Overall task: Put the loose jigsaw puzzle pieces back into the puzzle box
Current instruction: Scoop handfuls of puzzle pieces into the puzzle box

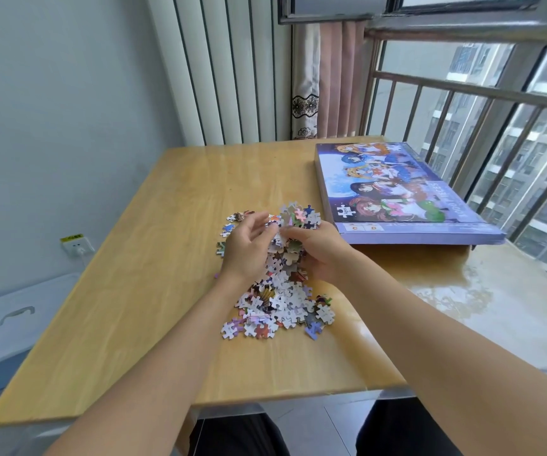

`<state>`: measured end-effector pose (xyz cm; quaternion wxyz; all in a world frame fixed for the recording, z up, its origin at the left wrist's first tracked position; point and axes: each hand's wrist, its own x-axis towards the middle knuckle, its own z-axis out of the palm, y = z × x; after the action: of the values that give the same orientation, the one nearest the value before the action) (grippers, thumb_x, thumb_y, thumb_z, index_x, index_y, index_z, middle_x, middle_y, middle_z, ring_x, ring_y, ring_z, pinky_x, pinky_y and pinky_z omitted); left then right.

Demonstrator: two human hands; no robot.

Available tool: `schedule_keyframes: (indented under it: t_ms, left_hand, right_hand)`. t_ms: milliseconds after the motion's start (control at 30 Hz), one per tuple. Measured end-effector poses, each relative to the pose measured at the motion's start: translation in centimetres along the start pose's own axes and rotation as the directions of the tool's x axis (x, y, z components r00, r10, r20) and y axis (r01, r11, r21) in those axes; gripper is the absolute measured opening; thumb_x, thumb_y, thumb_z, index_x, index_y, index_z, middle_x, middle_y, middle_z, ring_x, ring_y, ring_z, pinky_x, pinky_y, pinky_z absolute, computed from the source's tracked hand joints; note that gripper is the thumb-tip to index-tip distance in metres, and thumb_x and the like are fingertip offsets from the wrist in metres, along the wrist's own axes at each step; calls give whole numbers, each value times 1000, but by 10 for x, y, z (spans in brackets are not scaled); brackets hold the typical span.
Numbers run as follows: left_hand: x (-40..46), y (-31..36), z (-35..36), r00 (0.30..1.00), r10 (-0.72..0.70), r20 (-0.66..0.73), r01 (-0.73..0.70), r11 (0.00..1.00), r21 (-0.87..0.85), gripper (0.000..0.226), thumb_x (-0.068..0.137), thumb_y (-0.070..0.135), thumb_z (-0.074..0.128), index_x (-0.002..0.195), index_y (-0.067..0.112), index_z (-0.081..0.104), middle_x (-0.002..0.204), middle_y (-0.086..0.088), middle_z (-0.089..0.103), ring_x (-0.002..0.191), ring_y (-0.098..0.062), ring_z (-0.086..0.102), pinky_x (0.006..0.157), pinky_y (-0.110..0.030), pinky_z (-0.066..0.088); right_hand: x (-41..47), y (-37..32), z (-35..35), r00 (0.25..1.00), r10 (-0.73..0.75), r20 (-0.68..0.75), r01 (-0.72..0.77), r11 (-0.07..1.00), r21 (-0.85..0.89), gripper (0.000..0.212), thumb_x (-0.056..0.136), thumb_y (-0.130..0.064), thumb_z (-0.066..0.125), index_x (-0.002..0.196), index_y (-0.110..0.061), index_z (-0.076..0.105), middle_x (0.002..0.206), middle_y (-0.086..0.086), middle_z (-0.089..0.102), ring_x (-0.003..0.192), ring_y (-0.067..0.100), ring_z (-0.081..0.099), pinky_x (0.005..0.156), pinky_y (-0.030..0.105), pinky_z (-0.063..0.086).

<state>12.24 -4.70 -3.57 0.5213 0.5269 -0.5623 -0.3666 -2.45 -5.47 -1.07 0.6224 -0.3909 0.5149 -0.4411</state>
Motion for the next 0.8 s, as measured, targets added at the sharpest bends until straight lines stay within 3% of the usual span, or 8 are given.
schedule_keyframes:
  t_ms: [67,133,333,467,600,700,800]
  left_hand:
    - [3,3,-1,1000,-6,12,5,1000,18,27,95,18,65,120,27,66,118,14,67,108,3,62,97,-28,54]
    - [4,5,0,1000,-6,22,5,1000,24,30,93,10,66,113,32,66,115,14,68,106,-4,66,95,-36,56]
    - [8,11,1,1000,-19,16,19,1000,-22,38,87,4,73,119,22,64,118,3,70,106,-11,68,86,-29,59]
    - [14,15,1,999,20,28,-19,1000,-14,36,90,4,70,121,22,64,114,7,69,105,-7,67,91,-24,56]
    - [24,17,-5,999,22,-38,-22,1000,3,32,95,10,66,122,26,65,109,20,66,104,1,64,90,-21,53]
    - [29,17,-10,996,-15,-89,12,999,-44,29,93,16,69,120,26,66,107,14,70,99,1,66,86,-19,55]
    - [28,15,-12,996,-66,-52,64,997,-37,30,91,20,73,119,26,67,111,8,70,99,-3,68,86,-23,56]
  right_hand:
    - [0,-1,1,1000,19,10,-20,1000,3,30,86,-7,77,111,5,64,105,29,70,92,44,73,76,59,60]
    - [0,-2,0,999,35,20,-35,999,3,28,87,-4,76,110,5,63,102,28,70,89,43,73,71,53,61]
    - [-1,-9,-6,993,73,97,-74,997,10,34,83,-6,79,112,7,67,104,25,73,90,38,75,77,48,61]
    - [1,-17,1,994,109,24,-109,994,-11,39,81,0,80,116,9,65,108,25,72,95,41,73,83,54,60]
    - [4,-28,11,991,124,-46,-124,992,-17,36,81,6,77,114,12,63,104,27,71,85,39,73,73,53,61]
    - [8,-35,16,992,99,-78,-102,994,-29,39,77,6,81,112,13,63,103,25,71,90,38,73,82,50,61]
    - [11,-39,21,990,112,-83,-116,992,-50,38,79,4,80,112,14,63,105,25,71,93,37,73,88,48,59]
